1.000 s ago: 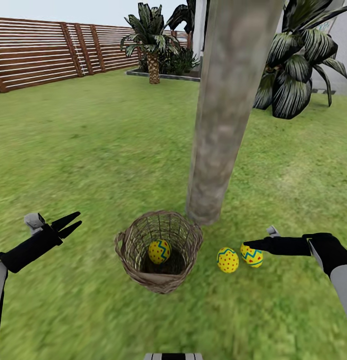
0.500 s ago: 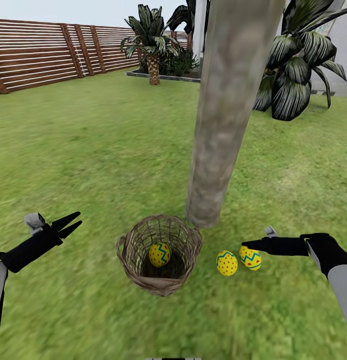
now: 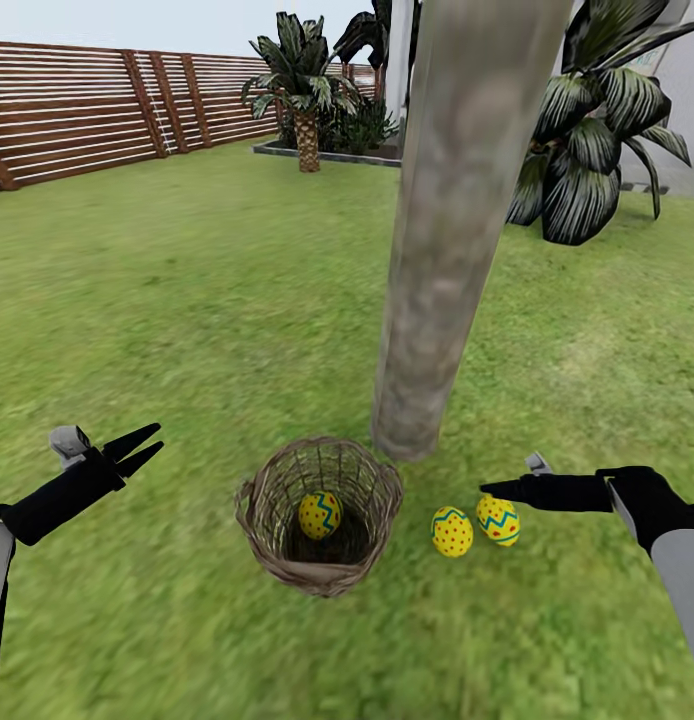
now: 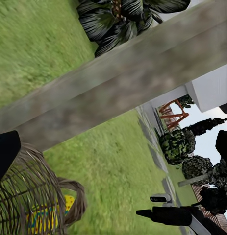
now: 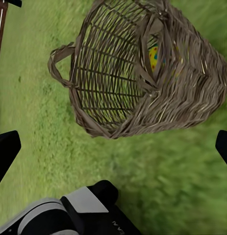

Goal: Take the three Easter eggs out of the wicker basket on the lawn in the garden, then place them on the lawn next to a single tree (choose any tree) so that all three eggs are next to the same tree and none are left in the basket.

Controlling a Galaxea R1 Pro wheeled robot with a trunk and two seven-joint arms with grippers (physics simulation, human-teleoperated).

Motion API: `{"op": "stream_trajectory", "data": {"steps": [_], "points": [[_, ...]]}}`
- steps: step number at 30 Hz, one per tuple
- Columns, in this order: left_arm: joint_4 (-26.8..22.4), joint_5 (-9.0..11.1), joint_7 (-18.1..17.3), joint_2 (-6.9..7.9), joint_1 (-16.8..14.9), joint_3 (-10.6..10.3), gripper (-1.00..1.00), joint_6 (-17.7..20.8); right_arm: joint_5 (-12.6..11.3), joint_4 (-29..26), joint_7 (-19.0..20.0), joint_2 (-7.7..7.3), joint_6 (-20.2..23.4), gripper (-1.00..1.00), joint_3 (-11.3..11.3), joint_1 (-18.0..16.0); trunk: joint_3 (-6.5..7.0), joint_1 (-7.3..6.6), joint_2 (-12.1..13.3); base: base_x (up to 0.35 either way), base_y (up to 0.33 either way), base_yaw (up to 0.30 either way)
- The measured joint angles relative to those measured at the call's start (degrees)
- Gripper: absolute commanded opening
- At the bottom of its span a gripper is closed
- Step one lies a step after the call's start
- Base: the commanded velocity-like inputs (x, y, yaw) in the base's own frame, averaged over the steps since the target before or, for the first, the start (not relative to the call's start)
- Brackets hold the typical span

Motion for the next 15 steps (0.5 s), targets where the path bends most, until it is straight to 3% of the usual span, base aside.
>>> {"op": "stream_trajectory", "data": {"steps": [15], "points": [[-0.04,0.00,0.00,-0.08,0.00,-0.08,1.00,0.00,0.29,-0.06,-0.12,0.92,0.00,1.00,0.17,0.00,2.69,-3.30,6.02,0.000,0.000,0.000]]}}
